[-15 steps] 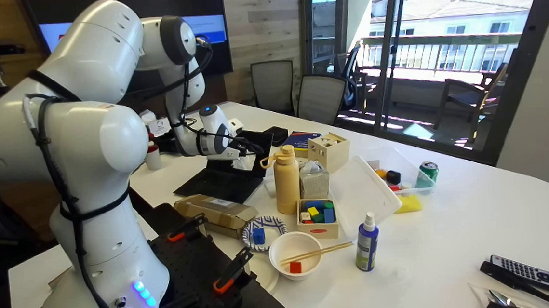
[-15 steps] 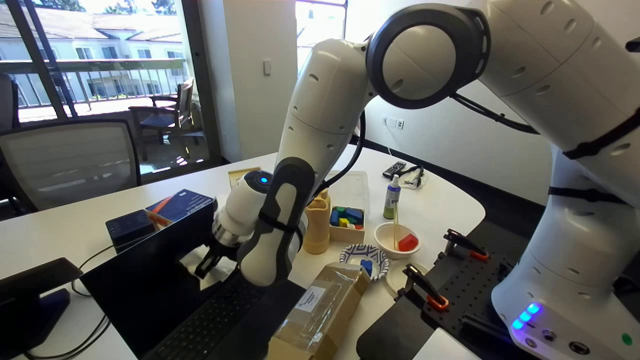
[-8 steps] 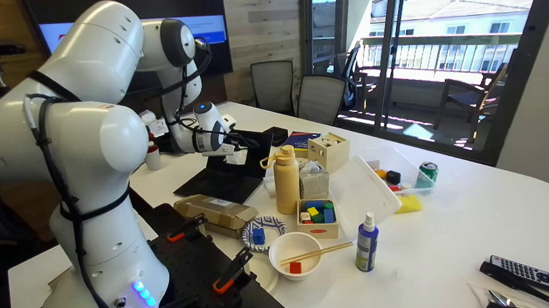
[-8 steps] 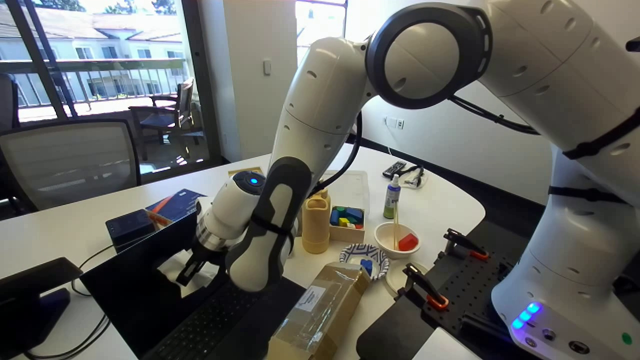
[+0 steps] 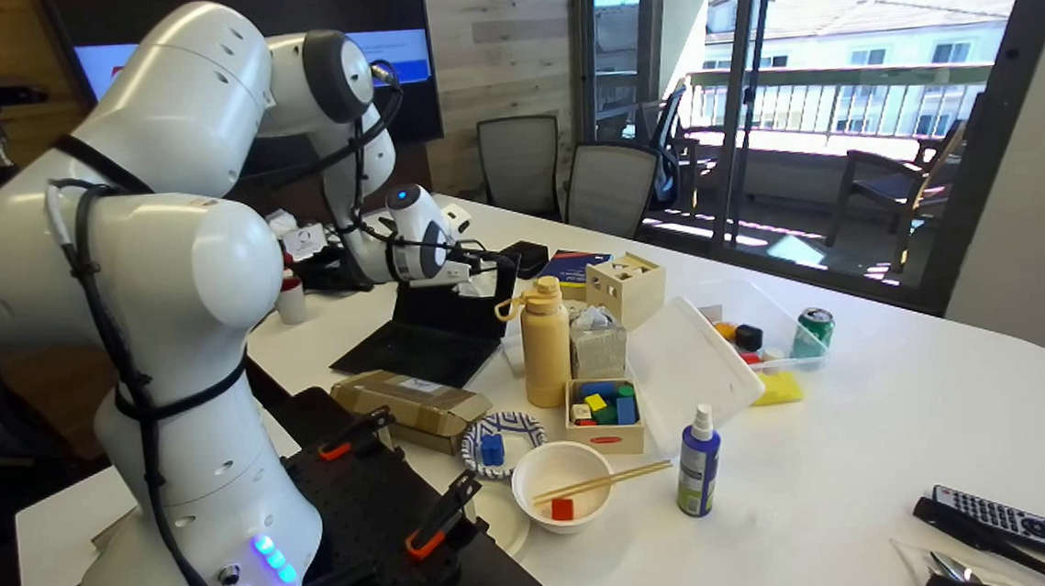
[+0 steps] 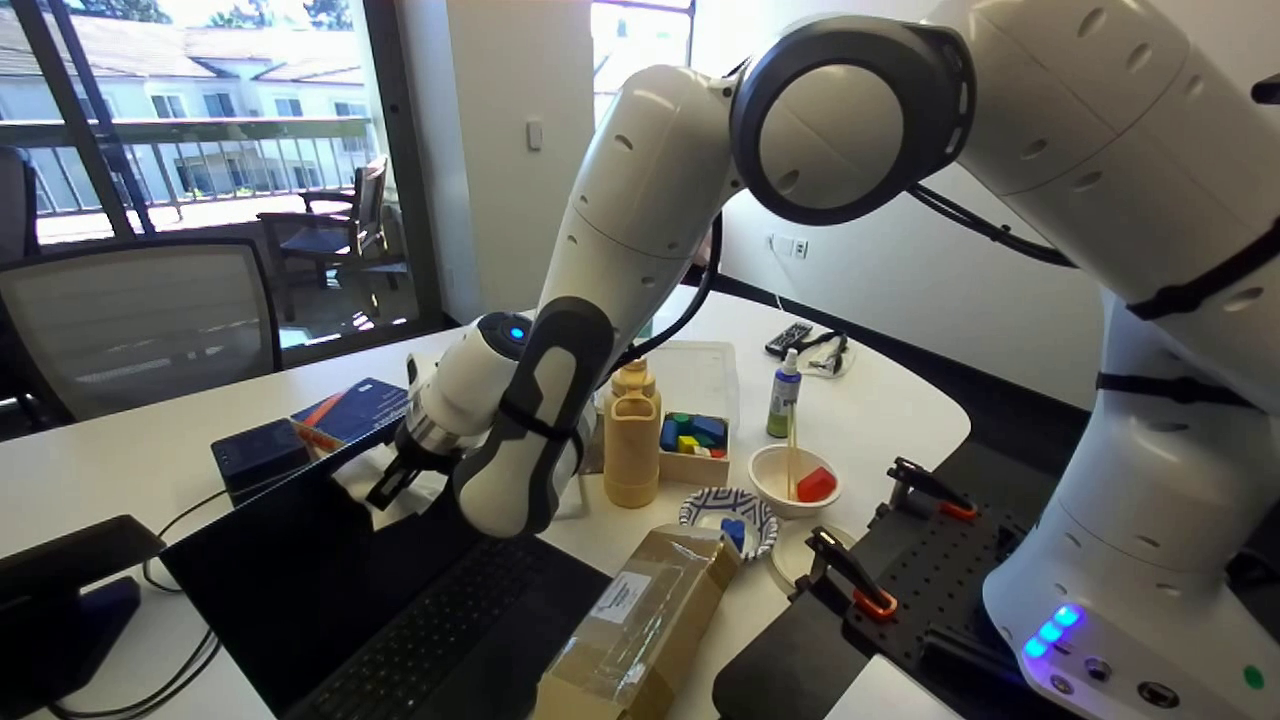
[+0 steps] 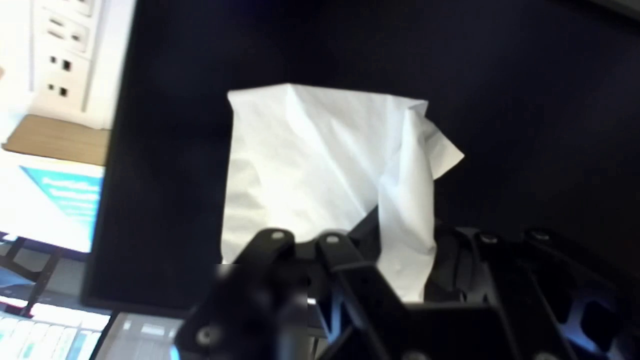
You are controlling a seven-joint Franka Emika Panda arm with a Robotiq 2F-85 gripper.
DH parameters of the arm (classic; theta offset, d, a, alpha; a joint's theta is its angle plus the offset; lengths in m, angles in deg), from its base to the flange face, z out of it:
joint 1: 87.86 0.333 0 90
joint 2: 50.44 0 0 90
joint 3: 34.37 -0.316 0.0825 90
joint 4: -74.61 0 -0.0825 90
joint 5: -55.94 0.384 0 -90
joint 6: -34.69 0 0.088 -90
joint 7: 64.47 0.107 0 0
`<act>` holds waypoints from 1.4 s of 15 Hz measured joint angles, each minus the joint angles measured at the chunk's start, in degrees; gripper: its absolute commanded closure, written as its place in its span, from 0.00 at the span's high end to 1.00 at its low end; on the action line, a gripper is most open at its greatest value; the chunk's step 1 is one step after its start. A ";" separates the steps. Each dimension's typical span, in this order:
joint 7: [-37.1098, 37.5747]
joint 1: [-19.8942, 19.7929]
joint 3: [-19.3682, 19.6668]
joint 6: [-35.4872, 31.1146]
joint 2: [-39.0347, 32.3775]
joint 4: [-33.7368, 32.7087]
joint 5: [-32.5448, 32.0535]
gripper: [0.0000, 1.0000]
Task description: Use the white napkin to wipe the laptop screen.
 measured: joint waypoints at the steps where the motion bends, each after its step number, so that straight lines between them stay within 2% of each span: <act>1: 0.01 0.12 1.24 -0.80 0.00 0.28 1.17 0.03; 4: 0.05 -0.01 3.45 -0.85 0.09 0.26 3.86 0.03; 6: 0.19 -0.65 2.98 -0.81 0.08 0.45 4.06 0.03; 10: 0.19 -2.81 -1.66 -0.74 -0.14 1.34 3.40 0.03; 15: 0.09 -5.18 -7.97 -0.74 -0.75 1.64 -0.42 0.03; 21: -1.14 -5.01 -9.11 -0.74 -0.77 -0.37 -3.78 0.03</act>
